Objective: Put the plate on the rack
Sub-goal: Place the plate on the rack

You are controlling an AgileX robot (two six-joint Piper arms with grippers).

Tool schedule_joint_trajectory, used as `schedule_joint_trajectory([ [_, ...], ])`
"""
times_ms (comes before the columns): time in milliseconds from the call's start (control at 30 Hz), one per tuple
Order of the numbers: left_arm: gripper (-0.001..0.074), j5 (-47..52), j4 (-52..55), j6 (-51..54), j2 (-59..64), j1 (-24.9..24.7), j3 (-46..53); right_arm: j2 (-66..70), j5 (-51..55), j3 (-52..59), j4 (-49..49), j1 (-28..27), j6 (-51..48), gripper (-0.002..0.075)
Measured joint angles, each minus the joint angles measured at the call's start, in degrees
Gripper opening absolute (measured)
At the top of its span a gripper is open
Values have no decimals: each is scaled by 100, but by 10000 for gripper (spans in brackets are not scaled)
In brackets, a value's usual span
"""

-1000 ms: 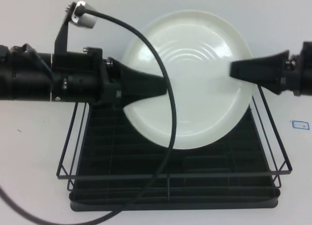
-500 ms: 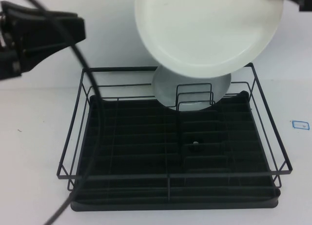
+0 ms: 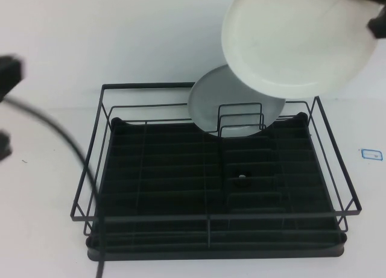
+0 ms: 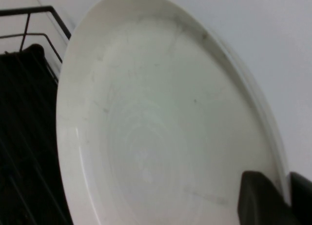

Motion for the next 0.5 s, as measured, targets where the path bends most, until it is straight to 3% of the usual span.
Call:
schedule_joint_trajectory([
  [267, 0, -1725, 253, 51, -1584, -105, 1722, 448, -660, 0, -749, 486, 113, 92],
  [500, 0, -3117, 32, 235, -2619, -105, 2662, 879, -1353, 0, -1073, 740, 9, 92],
])
